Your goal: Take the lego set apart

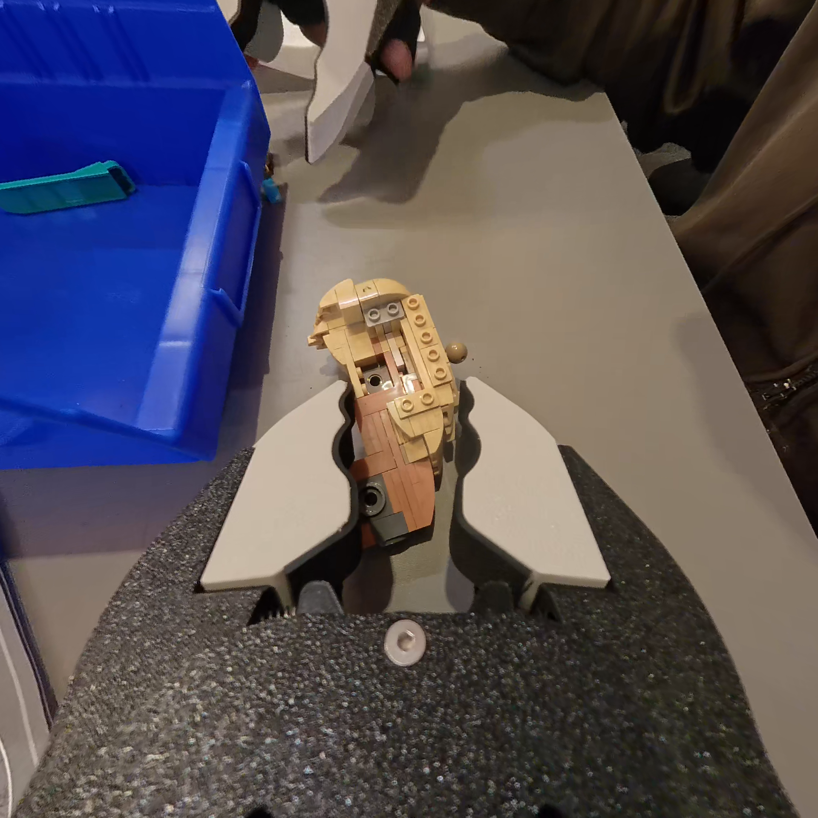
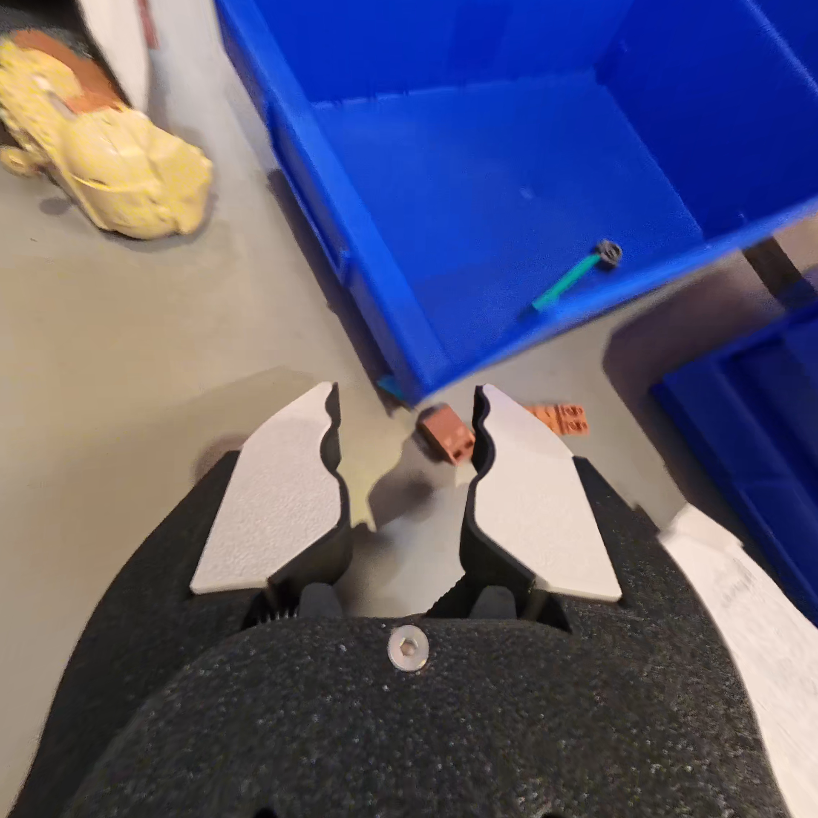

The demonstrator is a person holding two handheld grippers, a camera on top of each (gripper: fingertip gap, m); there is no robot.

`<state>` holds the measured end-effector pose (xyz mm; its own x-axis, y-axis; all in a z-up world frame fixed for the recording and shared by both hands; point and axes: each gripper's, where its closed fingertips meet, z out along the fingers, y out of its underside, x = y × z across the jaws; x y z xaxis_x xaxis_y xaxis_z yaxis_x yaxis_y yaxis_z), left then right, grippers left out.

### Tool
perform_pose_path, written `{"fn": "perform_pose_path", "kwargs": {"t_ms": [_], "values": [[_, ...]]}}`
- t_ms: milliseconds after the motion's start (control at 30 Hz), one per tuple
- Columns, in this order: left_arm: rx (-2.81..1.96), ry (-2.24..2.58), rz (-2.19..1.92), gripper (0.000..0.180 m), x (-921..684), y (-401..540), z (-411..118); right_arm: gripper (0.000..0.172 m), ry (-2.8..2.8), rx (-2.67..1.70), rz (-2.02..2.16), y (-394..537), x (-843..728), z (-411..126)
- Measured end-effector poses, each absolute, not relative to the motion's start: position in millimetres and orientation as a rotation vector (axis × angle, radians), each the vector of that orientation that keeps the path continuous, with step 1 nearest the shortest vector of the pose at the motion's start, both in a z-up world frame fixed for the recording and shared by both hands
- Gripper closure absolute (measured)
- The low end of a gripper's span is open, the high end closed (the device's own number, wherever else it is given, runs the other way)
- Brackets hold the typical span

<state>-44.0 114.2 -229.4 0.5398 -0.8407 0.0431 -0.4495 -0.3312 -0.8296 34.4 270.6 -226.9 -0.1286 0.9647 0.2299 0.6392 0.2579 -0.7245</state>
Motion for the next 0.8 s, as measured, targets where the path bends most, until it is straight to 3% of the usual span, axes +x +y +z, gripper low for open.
{"fn": "perform_pose_path", "kwargs": {"t_ms": [167,467,800], "values": [[-1.972,1.033,-0.606,0.135,-44.8,115.9,-229.5,0.115,-1.934,-1.339,0.625,237.8,18.4,-231.1],[-1.976,1.016,-0.574,0.135,-45.6,118.6,-229.9,0.124,-1.763,-1.584,0.545,290.1,41.2,-225.5],[-1.988,0.988,-0.540,0.135,-47.9,122.1,-230.4,0.129,-1.855,-1.604,0.475,287.2,38.4,-249.3]]}}
